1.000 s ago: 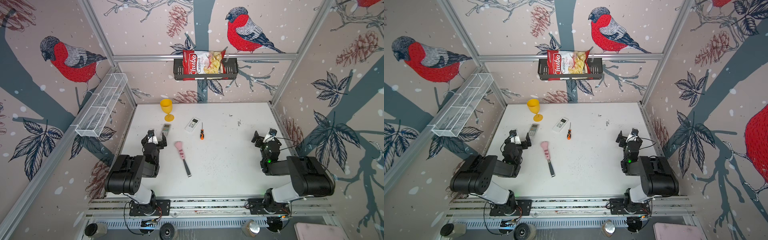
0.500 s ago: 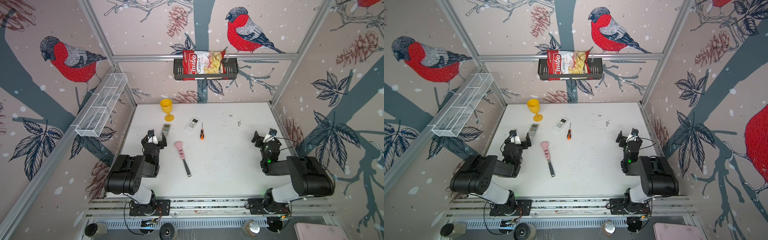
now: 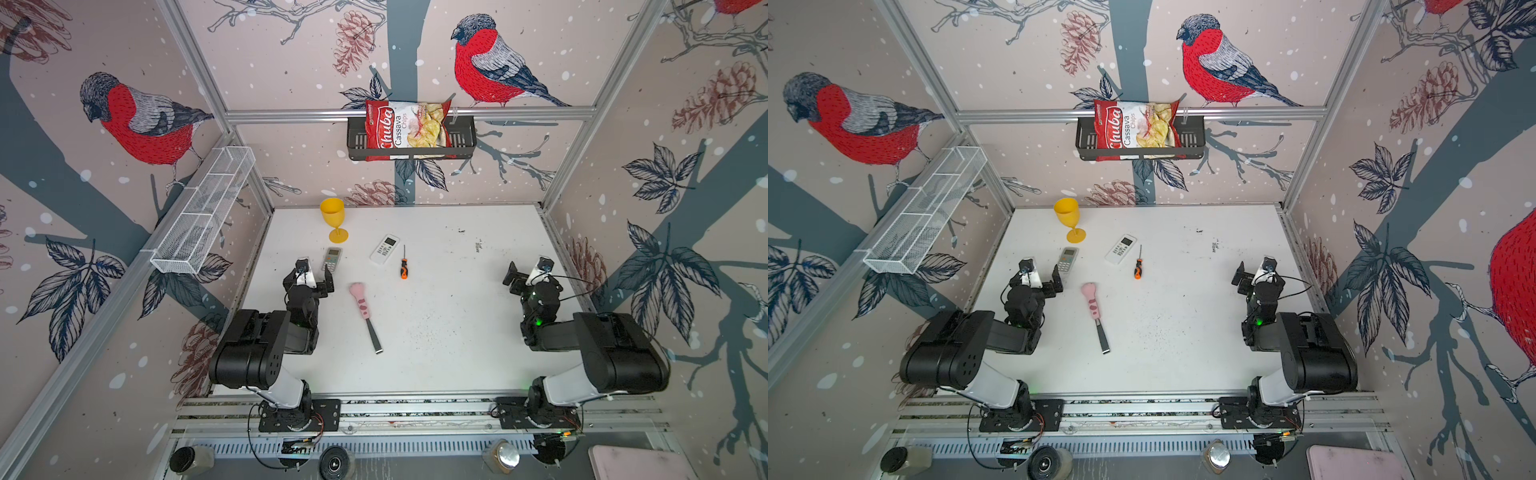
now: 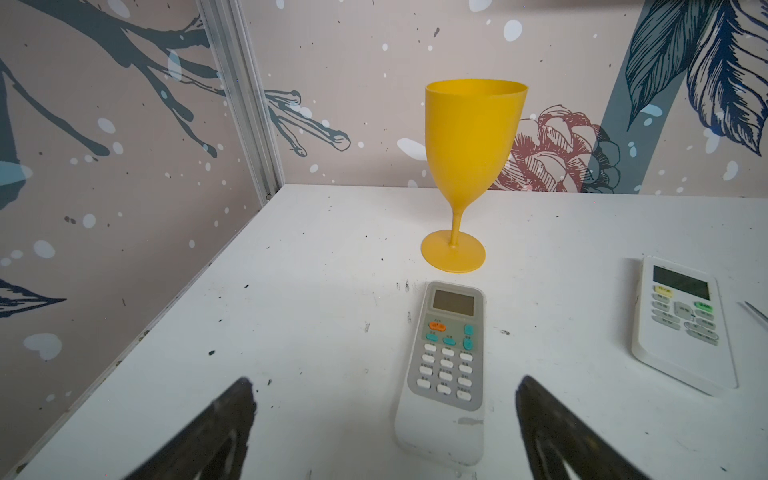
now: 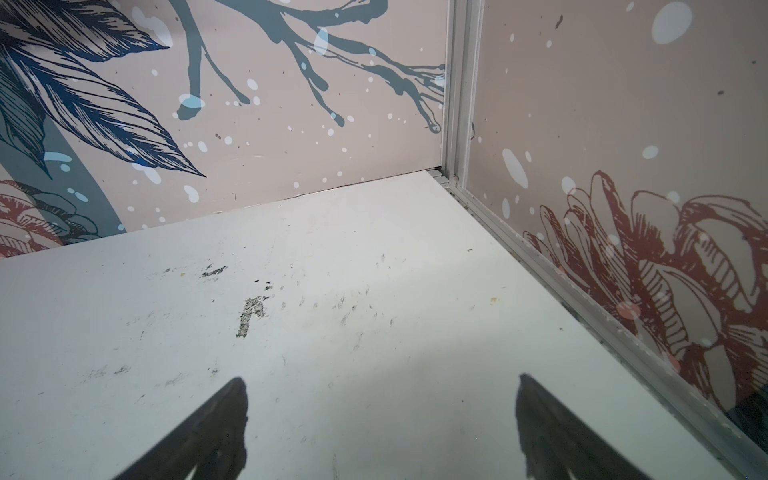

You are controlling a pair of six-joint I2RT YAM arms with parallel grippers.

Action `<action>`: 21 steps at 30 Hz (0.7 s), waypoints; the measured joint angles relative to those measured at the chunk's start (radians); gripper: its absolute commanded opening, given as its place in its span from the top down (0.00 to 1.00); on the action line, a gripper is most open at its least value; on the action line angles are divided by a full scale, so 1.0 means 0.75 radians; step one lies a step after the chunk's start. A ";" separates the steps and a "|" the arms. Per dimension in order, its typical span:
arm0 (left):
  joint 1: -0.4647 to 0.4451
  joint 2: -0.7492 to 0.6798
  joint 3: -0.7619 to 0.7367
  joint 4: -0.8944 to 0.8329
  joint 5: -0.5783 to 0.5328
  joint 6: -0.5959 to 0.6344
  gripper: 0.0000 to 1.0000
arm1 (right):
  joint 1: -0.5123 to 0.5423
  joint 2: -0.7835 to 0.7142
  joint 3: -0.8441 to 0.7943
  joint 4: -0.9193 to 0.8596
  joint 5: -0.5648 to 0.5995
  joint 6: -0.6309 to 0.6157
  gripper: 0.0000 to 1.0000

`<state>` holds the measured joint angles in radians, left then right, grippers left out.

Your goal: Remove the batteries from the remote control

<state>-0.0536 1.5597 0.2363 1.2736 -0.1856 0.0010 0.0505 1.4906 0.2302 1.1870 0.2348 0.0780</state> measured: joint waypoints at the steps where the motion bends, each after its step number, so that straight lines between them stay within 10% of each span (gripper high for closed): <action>1: -0.001 -0.005 0.001 -0.005 -0.002 0.000 0.04 | 0.017 -0.030 0.002 -0.021 0.008 -0.002 0.00; 11: -0.020 -0.277 0.418 -0.650 0.004 0.034 0.04 | 0.071 -0.474 0.129 -0.430 0.164 0.108 0.00; 21: -0.201 -0.247 0.946 -1.488 0.037 0.144 0.09 | 0.073 -0.512 0.306 -0.769 -0.099 0.345 0.00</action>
<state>-0.2043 1.3743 0.9455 0.1574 -0.1577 0.1089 0.1055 1.1069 0.4599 0.6106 0.1604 0.3370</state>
